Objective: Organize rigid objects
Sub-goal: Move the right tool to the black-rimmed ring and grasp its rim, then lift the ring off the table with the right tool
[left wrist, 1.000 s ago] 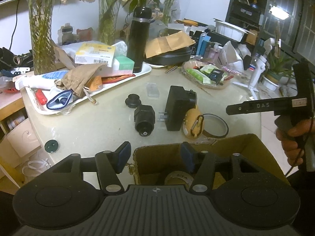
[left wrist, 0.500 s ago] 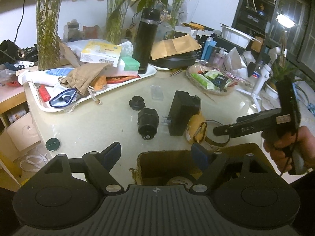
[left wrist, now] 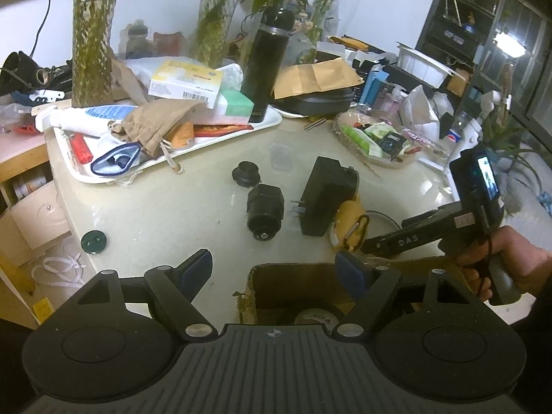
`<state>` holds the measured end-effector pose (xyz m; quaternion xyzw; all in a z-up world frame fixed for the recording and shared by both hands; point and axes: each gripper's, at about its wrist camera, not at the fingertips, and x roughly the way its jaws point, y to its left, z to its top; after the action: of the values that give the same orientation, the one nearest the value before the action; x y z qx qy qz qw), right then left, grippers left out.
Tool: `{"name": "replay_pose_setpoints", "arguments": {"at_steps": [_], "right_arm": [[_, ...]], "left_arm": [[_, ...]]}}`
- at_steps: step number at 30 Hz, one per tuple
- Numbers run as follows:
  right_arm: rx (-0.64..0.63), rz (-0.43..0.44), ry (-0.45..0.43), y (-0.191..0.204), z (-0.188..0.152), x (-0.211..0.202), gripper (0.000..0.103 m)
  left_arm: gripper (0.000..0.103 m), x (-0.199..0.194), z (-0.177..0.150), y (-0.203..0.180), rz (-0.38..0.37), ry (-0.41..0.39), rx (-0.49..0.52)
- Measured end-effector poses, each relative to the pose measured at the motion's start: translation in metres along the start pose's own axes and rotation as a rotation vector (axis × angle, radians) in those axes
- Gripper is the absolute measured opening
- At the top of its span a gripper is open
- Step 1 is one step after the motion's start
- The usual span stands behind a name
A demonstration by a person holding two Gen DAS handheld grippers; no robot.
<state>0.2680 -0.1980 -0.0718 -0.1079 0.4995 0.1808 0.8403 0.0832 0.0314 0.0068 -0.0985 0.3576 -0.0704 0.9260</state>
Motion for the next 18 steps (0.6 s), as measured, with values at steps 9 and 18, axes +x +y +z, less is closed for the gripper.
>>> {"name": "replay_pose_setpoints", "arguments": {"at_steps": [9,18], "right_arm": [[0.035,0.008,-0.004,-0.003,-0.001,-0.004,0.091],[0.120,0.015,-0.106,-0.010,-0.007,-0.035,0.091]], "left_arm": [[0.078,0.001,0.000,0.002,0.000,0.014,-0.016],[0.078,0.002,0.000,0.004,0.026,0.019,-0.012]]}}
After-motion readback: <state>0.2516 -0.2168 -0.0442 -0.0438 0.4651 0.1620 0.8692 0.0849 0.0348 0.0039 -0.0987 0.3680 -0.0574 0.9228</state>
